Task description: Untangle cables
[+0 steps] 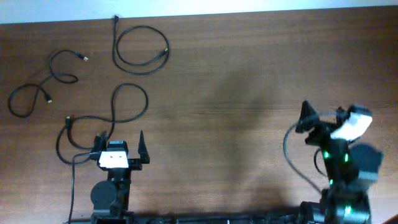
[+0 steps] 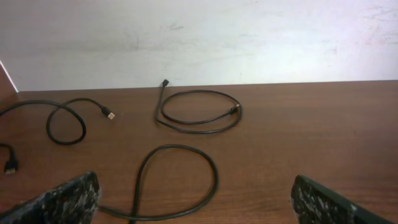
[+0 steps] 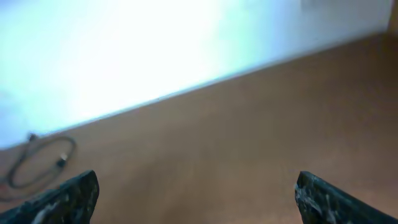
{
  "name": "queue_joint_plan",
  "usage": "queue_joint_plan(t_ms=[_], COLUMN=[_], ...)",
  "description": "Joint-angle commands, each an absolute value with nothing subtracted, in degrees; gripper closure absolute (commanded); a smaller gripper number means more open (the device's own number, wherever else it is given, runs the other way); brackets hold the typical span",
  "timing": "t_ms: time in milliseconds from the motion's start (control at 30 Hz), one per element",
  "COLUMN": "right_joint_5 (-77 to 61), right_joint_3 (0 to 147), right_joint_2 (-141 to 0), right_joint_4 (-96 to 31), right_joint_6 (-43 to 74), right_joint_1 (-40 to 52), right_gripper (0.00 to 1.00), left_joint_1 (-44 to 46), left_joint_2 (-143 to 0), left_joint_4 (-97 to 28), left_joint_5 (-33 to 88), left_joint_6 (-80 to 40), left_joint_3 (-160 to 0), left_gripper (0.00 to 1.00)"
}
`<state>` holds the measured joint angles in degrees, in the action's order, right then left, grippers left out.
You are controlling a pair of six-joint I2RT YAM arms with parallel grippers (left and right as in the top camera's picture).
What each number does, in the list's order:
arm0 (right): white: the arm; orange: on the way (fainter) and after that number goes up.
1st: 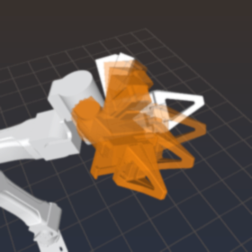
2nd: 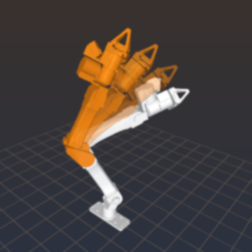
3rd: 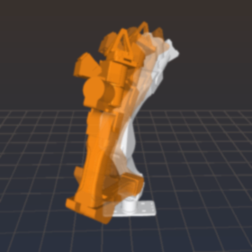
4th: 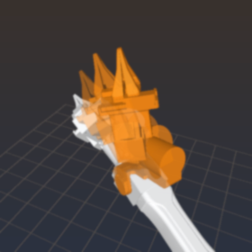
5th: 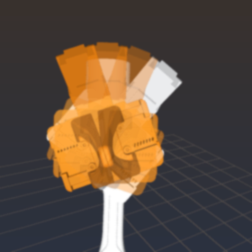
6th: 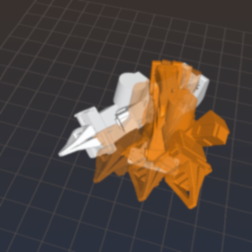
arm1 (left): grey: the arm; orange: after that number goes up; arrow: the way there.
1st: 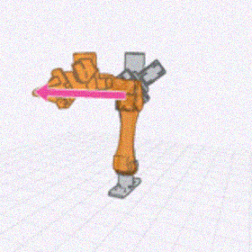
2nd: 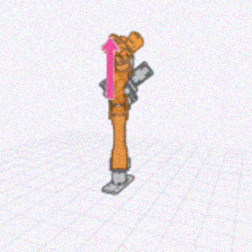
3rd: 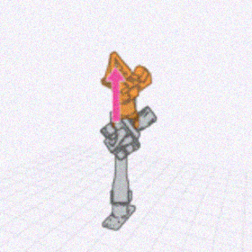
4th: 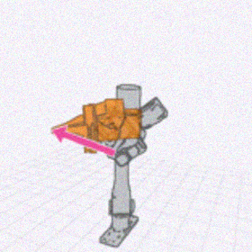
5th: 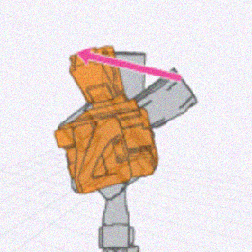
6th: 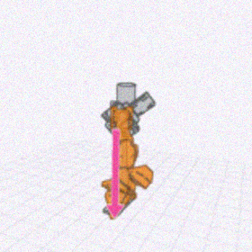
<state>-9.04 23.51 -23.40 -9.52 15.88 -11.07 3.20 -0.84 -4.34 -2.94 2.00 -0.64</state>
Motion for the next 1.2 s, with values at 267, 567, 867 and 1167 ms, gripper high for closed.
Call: queue_joint_plan(t_ms=[267,567,867,1167], right_joint_5=[-8.93,-7.09,-9.65,-9.93], right_joint_3=[15.27,14.98,9.63,5.58], right_joint_2=[-6.98,-0.19,-0.19,-0.19], right_joint_4=[-5.08,-3.03,3.92,4.14], right_joint_6=[15.2,12.82,12.84,12.36], right_joint_1=[-11.29,-11.29,-11.33,-11.35], right_gripper=[0.01,0.01,0.01,0.01], left_joint_1=[2.83,2.83,2.83,2.83], left_joint_2=[-0.3,-0.3,-0.3,-0.3], left_joint_4=[-4.6,-4.6,-4.6,-4.6], left_joint_5=[-2.31,-2.33,-2.33,-2.33], left_joint_6=[2.9,2.9,2.9,2.9], left_joint_3=[-0.51,-0.51,-0.51,-0.51], left_gripper=[0.01,0.01,0.01,0.01])
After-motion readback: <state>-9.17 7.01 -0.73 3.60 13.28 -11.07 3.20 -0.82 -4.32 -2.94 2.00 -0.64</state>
